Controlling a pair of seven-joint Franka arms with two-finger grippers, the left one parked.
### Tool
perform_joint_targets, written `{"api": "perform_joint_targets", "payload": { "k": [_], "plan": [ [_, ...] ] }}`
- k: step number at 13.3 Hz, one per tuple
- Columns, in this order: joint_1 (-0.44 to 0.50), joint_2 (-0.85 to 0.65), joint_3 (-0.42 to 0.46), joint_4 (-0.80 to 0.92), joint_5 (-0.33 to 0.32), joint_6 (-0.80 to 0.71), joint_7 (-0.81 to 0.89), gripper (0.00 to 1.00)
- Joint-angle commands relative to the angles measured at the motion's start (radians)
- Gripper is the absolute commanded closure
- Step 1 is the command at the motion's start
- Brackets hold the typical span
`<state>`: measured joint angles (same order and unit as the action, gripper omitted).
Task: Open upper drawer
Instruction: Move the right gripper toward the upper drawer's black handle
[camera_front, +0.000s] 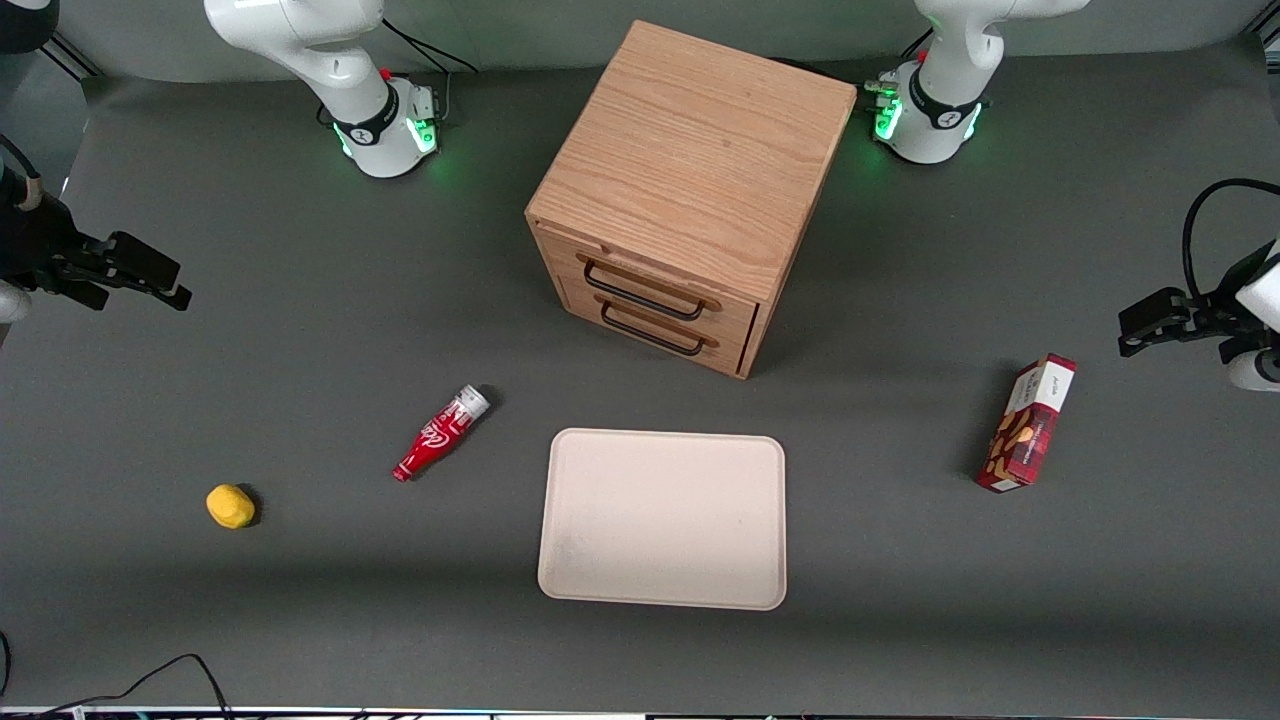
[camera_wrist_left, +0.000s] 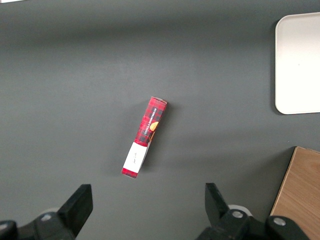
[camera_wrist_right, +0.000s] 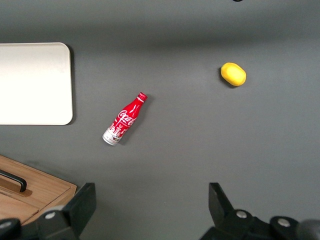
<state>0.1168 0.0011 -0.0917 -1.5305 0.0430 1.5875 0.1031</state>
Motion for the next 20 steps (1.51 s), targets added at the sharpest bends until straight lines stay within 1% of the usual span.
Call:
{"api": "perform_joint_targets", "payload": {
  "k": [1,3,6,8,9,11,13,15,16,19,20],
  "plan": [
    [0.003,0.014,-0.003,0.030,0.020,-0.027,0.020,0.00],
    [0.006,0.016,0.000,0.033,0.018,-0.031,0.018,0.00],
    [0.006,0.017,0.093,0.035,0.012,-0.031,-0.034,0.00],
    [0.007,0.020,0.159,0.035,0.005,-0.031,-0.212,0.00],
    [0.007,0.029,0.190,0.041,0.005,-0.029,-0.245,0.00],
    [0.035,0.089,0.246,0.117,0.002,-0.031,-0.246,0.00],
    [0.041,0.141,0.334,0.160,0.000,-0.029,-0.243,0.00],
    [0.052,0.197,0.400,0.187,-0.027,-0.021,-0.202,0.00],
    [0.055,0.227,0.421,0.206,-0.031,-0.012,-0.172,0.00],
    [0.093,0.333,0.472,0.269,-0.032,0.040,-0.164,0.00],
    [0.116,0.350,0.477,0.271,-0.046,0.064,-0.164,0.00]
  ]
}}
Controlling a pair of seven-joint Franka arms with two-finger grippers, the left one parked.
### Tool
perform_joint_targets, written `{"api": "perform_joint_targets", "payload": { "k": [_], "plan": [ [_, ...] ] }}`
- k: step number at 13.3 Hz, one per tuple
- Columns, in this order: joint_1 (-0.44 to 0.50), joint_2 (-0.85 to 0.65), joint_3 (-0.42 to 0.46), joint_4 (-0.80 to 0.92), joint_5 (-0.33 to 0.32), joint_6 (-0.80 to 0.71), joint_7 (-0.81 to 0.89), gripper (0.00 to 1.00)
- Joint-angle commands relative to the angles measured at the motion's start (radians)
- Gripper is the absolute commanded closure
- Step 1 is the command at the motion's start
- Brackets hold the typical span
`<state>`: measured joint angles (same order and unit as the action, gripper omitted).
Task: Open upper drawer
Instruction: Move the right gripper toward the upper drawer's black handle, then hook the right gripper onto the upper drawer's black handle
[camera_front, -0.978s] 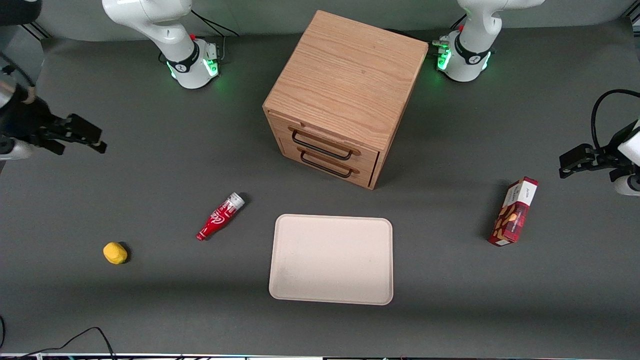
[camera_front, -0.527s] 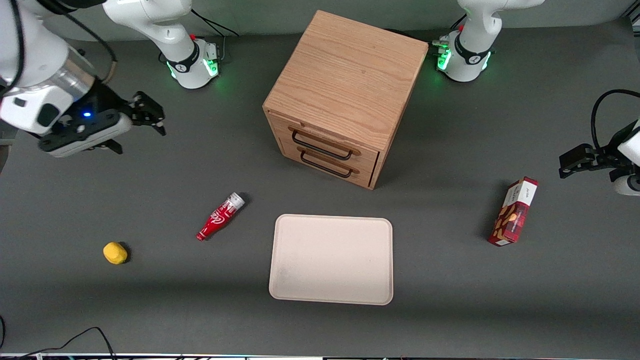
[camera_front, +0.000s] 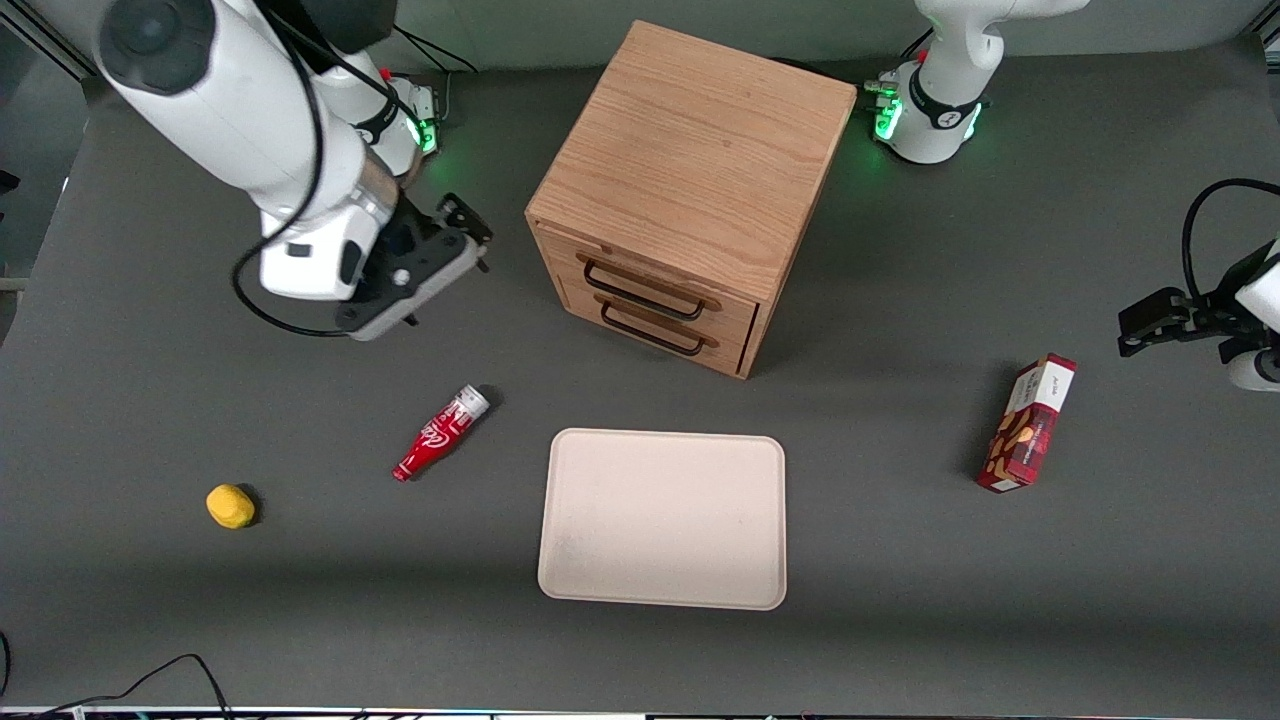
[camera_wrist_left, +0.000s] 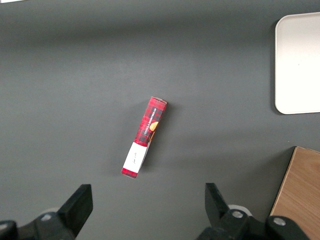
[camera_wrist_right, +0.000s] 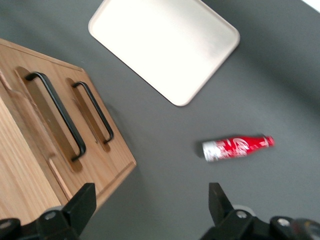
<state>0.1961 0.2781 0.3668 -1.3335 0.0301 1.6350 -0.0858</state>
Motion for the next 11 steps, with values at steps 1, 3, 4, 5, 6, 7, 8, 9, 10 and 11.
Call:
{"api": "perform_joint_targets", "payload": {
  "k": [1,3,4,5,6,7,8,9,10,11],
  "plan": [
    [0.063,0.091,0.020,0.074,-0.062,0.041,0.024,0.00],
    [0.089,0.150,0.070,0.074,-0.111,0.068,0.027,0.00],
    [0.091,0.177,0.098,0.074,-0.131,0.086,0.028,0.00],
    [0.100,0.200,0.119,0.074,-0.148,0.097,0.029,0.00],
    [0.109,0.217,0.126,0.073,-0.156,0.108,0.031,0.00],
    [0.124,0.223,0.127,0.071,-0.162,0.124,0.038,0.00],
    [0.132,0.234,0.127,0.071,-0.160,0.141,0.041,0.00],
    [0.131,0.253,0.147,0.070,-0.160,0.155,0.031,0.00],
    [0.123,0.266,0.165,0.068,-0.160,0.167,0.031,0.00],
    [0.118,0.279,0.169,0.065,-0.157,0.184,0.020,0.00]
  ]
}}
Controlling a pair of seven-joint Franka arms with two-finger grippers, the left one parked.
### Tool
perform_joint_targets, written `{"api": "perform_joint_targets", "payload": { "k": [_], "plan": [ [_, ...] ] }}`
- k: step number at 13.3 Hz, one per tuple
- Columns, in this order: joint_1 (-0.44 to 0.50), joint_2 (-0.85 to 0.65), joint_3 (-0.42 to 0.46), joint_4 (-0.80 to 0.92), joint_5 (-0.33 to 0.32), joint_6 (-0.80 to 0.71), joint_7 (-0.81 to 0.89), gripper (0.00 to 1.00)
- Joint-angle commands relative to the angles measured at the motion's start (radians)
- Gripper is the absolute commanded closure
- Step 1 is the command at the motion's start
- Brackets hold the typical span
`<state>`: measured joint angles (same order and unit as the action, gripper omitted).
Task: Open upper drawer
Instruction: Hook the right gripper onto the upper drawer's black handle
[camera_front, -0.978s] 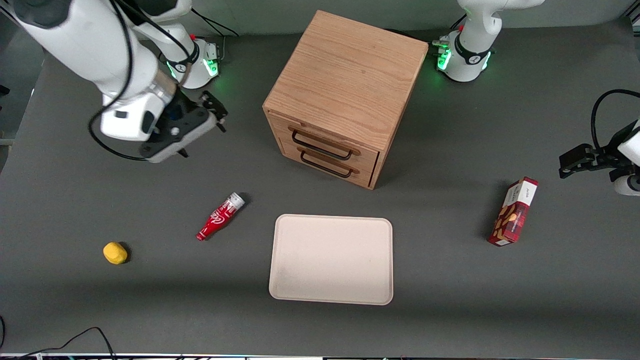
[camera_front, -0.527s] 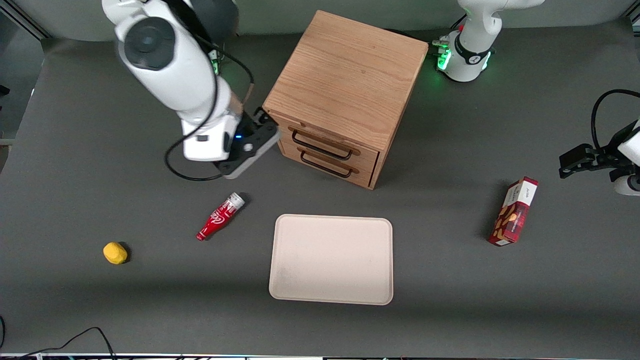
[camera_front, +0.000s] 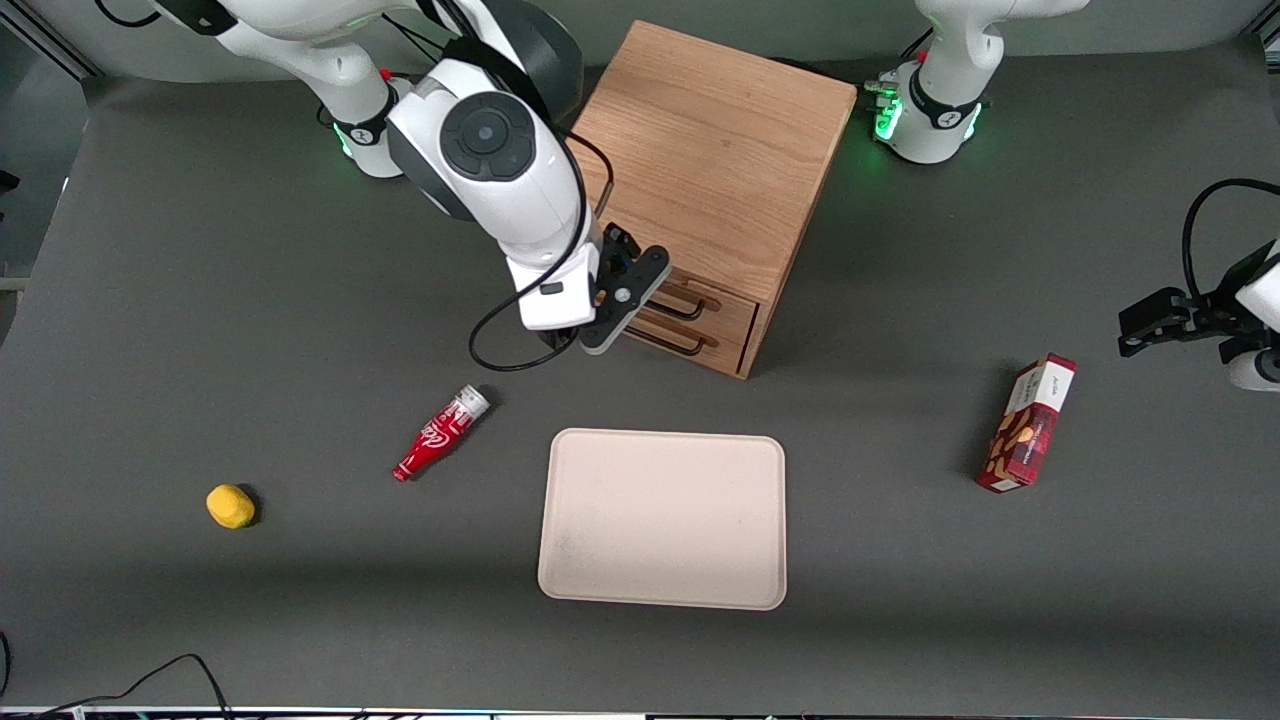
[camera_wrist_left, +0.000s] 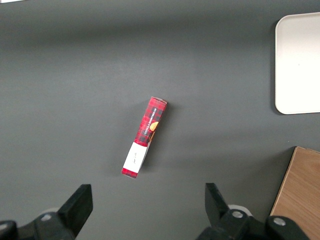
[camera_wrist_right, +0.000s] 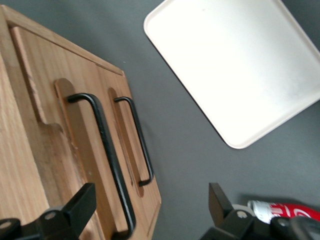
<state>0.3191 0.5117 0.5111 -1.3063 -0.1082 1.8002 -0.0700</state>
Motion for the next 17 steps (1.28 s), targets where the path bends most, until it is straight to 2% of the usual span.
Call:
{"api": "perform_joint_targets", "payload": {
  "k": [1,6,17],
  "plan": [
    [-0.011,0.068,0.035,0.036,-0.015,0.027,-0.045,0.00],
    [-0.069,0.102,0.073,0.007,0.062,0.031,-0.191,0.00],
    [-0.072,0.120,0.072,-0.048,0.050,0.110,-0.206,0.00]
  ]
}}
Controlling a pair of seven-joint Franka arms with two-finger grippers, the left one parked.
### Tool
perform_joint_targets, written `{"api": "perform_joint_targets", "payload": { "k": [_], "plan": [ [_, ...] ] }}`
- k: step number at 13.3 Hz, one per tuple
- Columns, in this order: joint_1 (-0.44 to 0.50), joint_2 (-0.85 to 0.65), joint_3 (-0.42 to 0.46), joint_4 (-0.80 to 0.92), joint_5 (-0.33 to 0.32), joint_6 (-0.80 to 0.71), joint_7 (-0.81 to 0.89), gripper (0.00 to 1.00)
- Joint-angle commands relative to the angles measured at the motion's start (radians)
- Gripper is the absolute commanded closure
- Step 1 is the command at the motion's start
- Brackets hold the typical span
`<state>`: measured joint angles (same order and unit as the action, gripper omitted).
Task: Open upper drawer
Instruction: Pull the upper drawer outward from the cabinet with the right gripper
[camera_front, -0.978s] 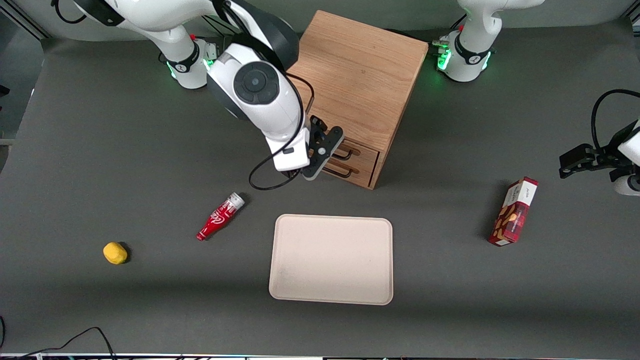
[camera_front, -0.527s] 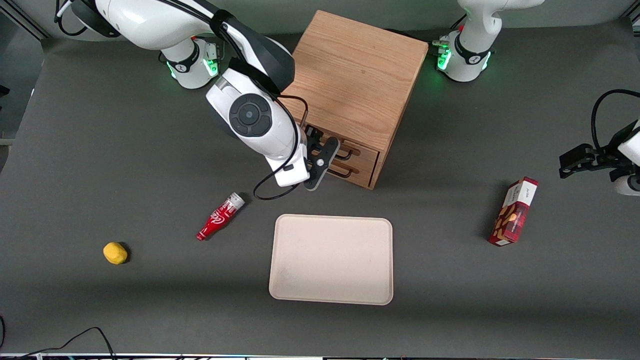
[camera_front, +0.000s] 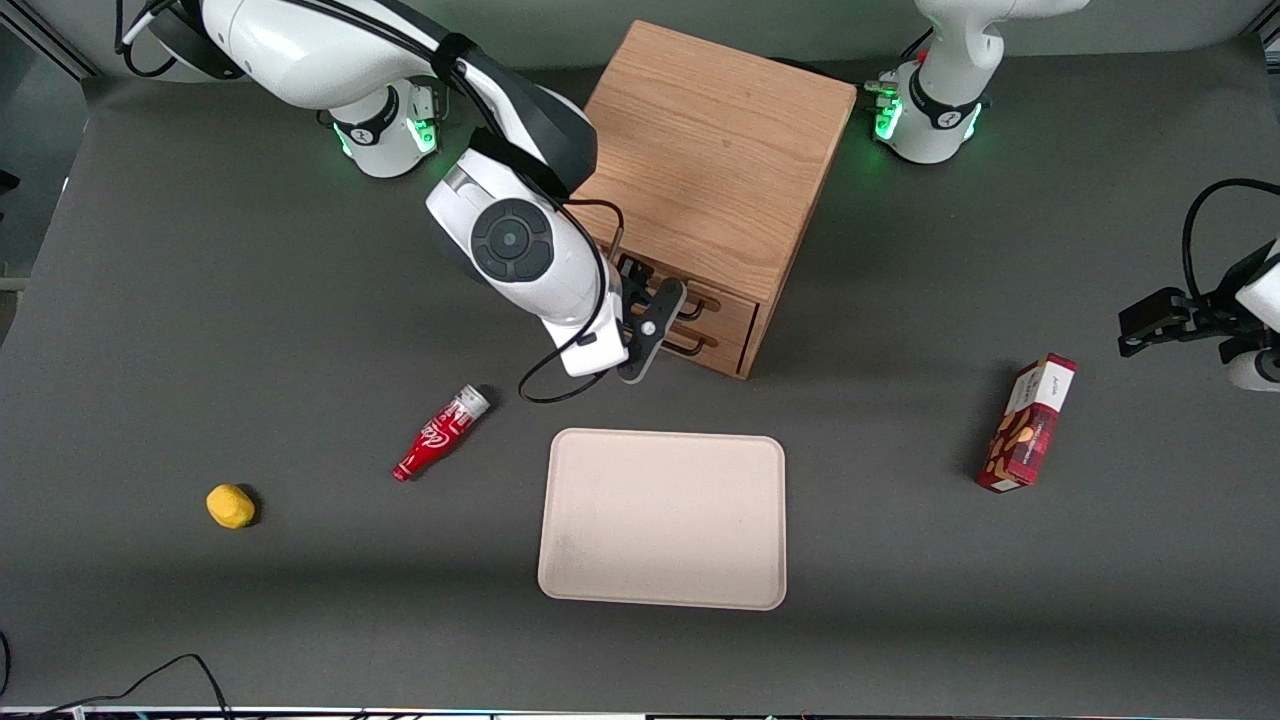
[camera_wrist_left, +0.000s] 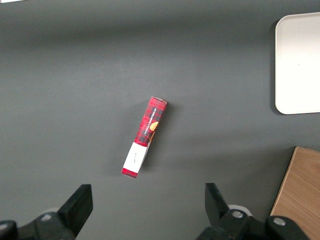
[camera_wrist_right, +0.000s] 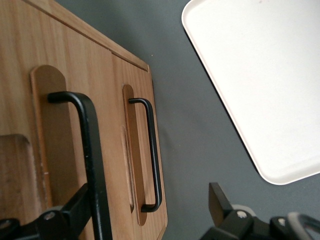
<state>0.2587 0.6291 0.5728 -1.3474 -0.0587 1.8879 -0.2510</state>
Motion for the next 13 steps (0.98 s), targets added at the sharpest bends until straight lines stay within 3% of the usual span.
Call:
{"api": "perform_joint_targets", "payload": {
  "k": [1,2,5,13],
  "plan": [
    [-0.013,0.007,0.007,-0.004,-0.004,0.031,-0.030,0.00],
    [-0.018,0.007,-0.001,-0.003,-0.007,0.034,-0.054,0.00],
    [-0.038,0.007,-0.005,0.004,-0.119,0.037,-0.062,0.00],
    [-0.052,0.012,-0.096,0.048,-0.124,0.117,-0.085,0.00]
  ]
}}
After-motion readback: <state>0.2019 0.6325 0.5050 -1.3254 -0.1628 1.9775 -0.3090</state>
